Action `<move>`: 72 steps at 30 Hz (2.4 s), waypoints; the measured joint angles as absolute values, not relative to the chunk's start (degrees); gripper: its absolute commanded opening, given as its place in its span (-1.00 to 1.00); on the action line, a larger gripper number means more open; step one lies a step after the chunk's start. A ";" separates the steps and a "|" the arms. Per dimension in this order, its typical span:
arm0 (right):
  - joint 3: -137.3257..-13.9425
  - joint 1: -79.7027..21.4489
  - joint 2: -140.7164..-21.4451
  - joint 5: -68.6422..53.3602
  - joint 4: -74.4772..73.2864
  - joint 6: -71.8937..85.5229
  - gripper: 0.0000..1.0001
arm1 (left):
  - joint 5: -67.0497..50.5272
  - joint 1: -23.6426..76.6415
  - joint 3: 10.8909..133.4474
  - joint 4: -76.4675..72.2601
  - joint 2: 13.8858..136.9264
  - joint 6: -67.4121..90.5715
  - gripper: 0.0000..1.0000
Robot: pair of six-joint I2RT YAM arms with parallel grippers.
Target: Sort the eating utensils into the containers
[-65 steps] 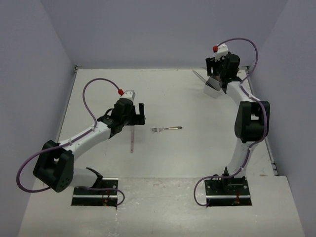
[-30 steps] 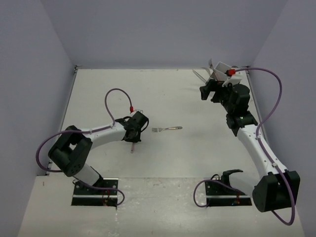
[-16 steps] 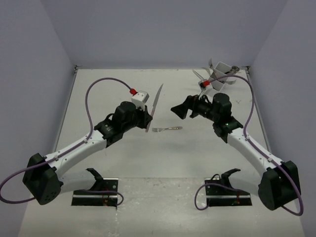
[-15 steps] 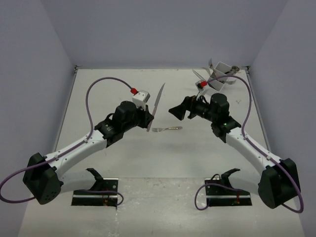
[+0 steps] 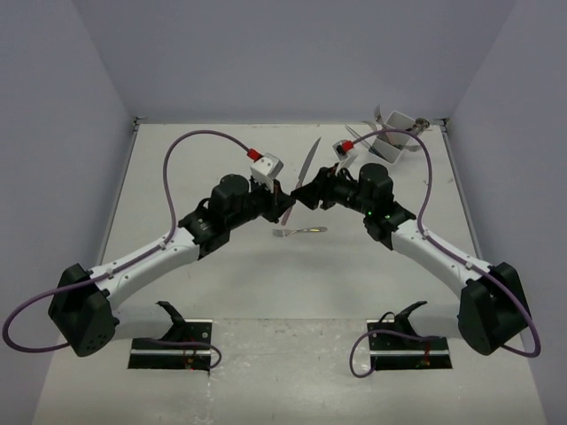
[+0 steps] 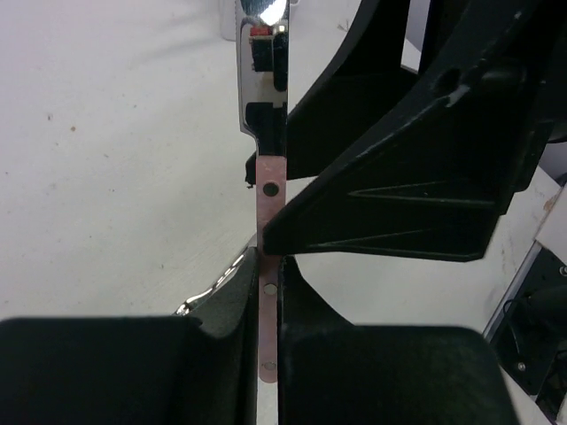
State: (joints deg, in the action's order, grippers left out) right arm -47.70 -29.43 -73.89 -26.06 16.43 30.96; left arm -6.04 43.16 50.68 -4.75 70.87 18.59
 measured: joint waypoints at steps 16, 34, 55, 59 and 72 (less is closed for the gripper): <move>-48.88 -28.86 -73.84 -16.82 16.10 24.08 -1.00 | -4.95 43.59 57.74 -5.56 78.52 16.29 1.00; -60.53 -4.93 -96.14 23.33 32.49 23.55 -1.00 | 4.64 39.51 59.07 -4.34 78.54 15.88 1.00; -63.11 -5.04 -108.03 33.63 43.18 24.84 -0.82 | -1.19 30.04 59.53 -0.27 80.58 16.97 1.00; -62.61 -5.45 -108.05 33.58 42.85 24.53 -0.81 | -1.15 29.95 59.53 -0.23 80.58 16.97 1.00; -67.77 -7.62 -110.00 37.17 33.65 22.83 -0.58 | 0.86 29.95 58.89 0.60 78.76 16.99 1.00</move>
State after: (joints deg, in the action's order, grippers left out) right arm -67.77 -7.62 -110.00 37.17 33.65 22.83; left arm 0.86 29.95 58.89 0.60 78.76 16.99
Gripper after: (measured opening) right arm 0.205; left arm 0.997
